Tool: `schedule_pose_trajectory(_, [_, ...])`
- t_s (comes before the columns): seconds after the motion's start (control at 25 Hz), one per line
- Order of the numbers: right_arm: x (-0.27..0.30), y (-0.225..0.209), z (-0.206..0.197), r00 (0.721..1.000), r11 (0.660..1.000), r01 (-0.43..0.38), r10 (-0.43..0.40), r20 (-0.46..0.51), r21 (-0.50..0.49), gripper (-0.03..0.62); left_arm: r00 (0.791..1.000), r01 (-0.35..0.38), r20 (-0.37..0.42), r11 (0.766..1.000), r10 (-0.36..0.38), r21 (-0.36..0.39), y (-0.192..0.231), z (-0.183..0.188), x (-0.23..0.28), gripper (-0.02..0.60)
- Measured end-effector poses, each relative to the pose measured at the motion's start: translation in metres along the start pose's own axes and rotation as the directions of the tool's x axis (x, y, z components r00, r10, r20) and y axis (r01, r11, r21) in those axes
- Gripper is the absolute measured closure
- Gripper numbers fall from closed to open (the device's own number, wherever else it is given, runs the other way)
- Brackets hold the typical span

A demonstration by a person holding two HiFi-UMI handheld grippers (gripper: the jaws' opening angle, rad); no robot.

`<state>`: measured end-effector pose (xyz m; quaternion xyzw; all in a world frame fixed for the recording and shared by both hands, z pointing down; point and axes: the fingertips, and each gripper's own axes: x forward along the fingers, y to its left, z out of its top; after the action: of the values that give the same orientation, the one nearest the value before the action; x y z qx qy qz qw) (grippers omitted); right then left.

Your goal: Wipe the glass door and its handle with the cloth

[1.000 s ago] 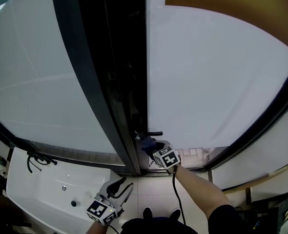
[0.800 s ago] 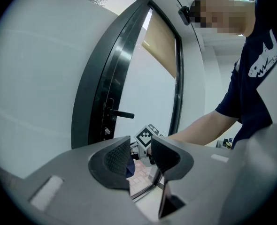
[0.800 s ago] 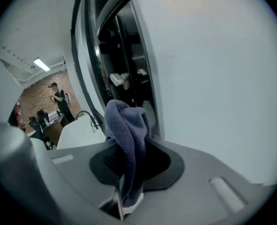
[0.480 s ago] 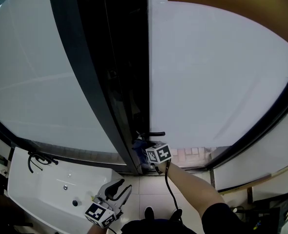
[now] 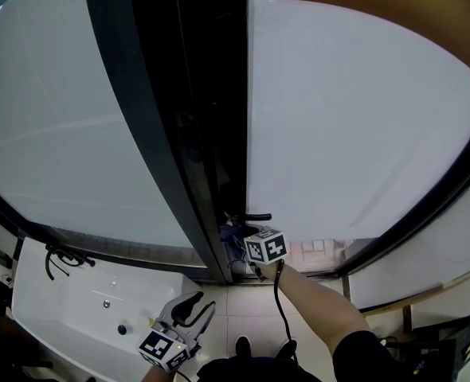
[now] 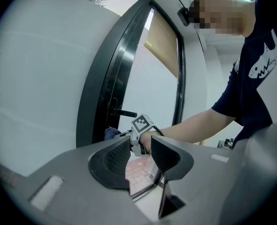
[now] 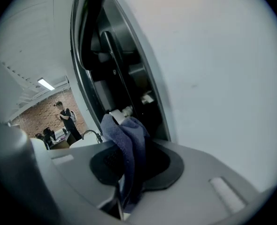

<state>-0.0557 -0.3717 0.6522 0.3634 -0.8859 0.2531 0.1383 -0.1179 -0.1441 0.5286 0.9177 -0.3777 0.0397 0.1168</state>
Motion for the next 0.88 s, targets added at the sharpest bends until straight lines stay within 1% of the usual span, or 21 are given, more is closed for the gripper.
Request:
schedule_pose_trajectory(0.16, [-0.015,-0.008,0.009,0.999,1.000,0.024,-0.024,0.035,0.005,0.533,1.000,0.025,0.012,1.000,-0.025,0.011,-0.005,-0.002,0.004,0.446])
schedule_pose_trajectory(0.52, [-0.051,-0.024,0.025,0.992,0.998,0.040,-0.046,0.114,0.050,0.533,0.999,0.050,-0.001,0.999,-0.050,0.018,-0.018,0.006,0.012,0.446])
schedule_pose_trajectory(0.6, [-0.060,-0.029,0.024,0.991,0.997,0.048,-0.056,0.125,0.068,0.533,0.998,0.059,0.004,0.998,-0.059,0.022,-0.020,0.006,0.013,0.446])
schedule_pose_trajectory(0.88, [-0.095,-0.042,0.005,0.988,0.992,0.085,-0.096,0.118,0.096,0.533,0.996,0.092,0.017,0.995,-0.092,0.030,-0.033,0.011,0.016,0.446])
